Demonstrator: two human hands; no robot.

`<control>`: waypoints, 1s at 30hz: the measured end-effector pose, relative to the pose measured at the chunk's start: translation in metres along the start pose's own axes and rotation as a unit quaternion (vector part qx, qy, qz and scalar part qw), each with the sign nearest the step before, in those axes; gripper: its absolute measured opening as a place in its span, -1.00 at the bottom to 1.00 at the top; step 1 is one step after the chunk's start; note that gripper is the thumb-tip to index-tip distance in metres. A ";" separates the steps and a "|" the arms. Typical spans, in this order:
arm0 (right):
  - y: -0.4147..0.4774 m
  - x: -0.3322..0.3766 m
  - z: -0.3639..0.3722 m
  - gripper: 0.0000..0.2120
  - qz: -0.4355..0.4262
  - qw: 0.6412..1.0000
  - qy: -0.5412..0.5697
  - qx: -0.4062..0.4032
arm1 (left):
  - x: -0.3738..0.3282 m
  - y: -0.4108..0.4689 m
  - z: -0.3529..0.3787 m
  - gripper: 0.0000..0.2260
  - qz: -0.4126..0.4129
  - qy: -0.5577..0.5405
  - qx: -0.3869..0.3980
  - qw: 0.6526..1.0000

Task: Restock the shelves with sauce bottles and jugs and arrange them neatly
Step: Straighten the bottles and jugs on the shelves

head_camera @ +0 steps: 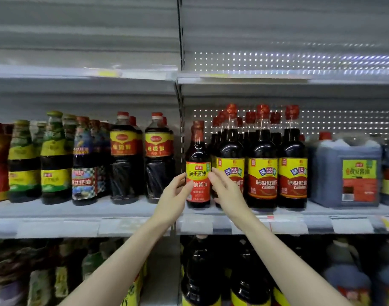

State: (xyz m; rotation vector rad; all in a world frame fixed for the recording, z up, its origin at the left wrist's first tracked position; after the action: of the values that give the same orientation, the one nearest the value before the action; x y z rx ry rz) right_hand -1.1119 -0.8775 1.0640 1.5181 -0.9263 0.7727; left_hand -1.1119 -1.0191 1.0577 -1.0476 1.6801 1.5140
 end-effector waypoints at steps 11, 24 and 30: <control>0.015 -0.003 0.018 -0.51 0.045 0.998 0.041 0.016 | 0.015 0.026 0.003 -0.58 -0.048 -0.096 0.060 0.992; 0.027 -0.017 0.016 -0.51 0.059 0.996 0.051 0.036 | 0.018 0.029 0.012 -0.78 -0.046 -0.081 0.078 0.993; 0.037 -0.027 0.018 -0.44 0.093 0.994 0.058 0.025 | 0.017 0.033 0.013 -0.76 -0.054 -0.094 0.078 0.991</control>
State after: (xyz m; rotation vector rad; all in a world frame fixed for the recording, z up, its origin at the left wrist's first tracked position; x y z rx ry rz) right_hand -1.1572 -0.8938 1.0553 1.4273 -0.9774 1.0143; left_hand -1.1498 -1.0079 1.0570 -0.8718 1.5578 1.3455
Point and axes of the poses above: each hand's wrist, its own y-axis towards the middle knuckle, its own z-axis out of the palm, x = y × z, the point moved 4 cm from there along y, towards the middle knuckle
